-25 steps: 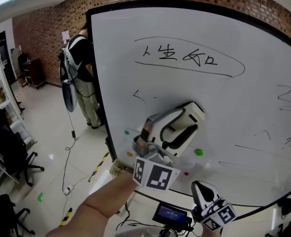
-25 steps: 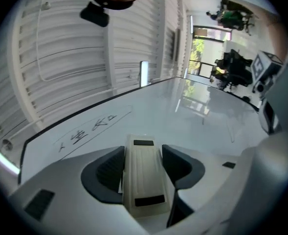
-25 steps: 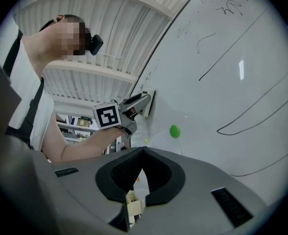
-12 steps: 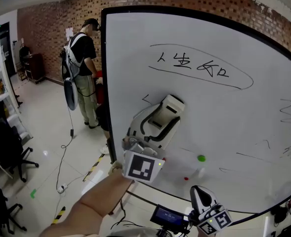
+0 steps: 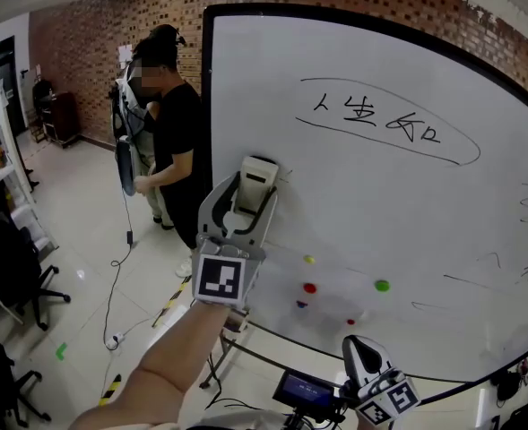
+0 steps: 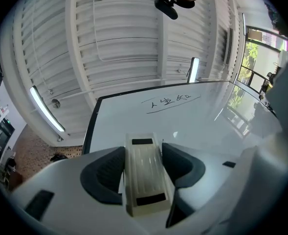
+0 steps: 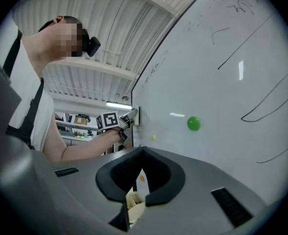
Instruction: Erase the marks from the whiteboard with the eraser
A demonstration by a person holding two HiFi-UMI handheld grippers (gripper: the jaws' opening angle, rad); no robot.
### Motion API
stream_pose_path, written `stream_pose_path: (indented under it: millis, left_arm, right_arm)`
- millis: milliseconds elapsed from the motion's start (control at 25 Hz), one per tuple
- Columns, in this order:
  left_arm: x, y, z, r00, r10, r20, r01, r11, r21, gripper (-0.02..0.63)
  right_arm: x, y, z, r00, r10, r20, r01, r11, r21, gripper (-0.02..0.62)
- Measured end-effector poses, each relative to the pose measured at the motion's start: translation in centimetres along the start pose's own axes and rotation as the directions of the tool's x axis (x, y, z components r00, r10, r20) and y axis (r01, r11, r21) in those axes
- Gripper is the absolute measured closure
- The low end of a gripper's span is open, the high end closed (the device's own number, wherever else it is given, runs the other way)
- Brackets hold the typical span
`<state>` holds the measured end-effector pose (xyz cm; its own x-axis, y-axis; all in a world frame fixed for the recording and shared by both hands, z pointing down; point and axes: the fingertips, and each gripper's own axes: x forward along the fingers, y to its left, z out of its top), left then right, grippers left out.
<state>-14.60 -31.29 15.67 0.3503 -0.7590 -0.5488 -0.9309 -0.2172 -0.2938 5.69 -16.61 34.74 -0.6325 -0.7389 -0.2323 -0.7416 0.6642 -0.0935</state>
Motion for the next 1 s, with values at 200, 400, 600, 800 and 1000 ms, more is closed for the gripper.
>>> stream_pose_path:
  millis: [200,400,600,800,1000]
  left_arm:
    - [1.0,-1.2,2.0,0.998,-0.046,0.041,0.043,0.996,0.075,0.336]
    - [1.0,-6.5,2.8,0.975,-0.218,0.039,0.209,0.964,0.166,0.336]
    - [-0.7,-8.6,0.2,0.948,-0.316,-0.023,0.315,0.932,0.182,0.336]
    - [-0.4,-3.3,0.5,0.981,-0.179,0.071,0.168,0.976,0.14,0.336]
    - [0.7,1.1,1.4,0.997,-0.04,0.065,0.034,0.995,0.093,0.334]
  right_arm:
    - [0.6,0.9,-0.3,1.0,-0.024,0.006,0.024,1.0,-0.001,0.584]
    - [1.1,1.6,-0.8,0.999,-0.048,0.006,0.048,0.999,-0.003,0.584]
    - [1.5,2.0,-1.1,0.998,-0.068,0.001,0.068,0.998,-0.007,0.584]
    - [2.0,2.5,-1.4,0.998,-0.069,-0.005,0.069,0.998,-0.007,0.584]
    - [2.1,2.7,-1.7,0.996,-0.085,-0.011,0.085,0.996,-0.003,0.584]
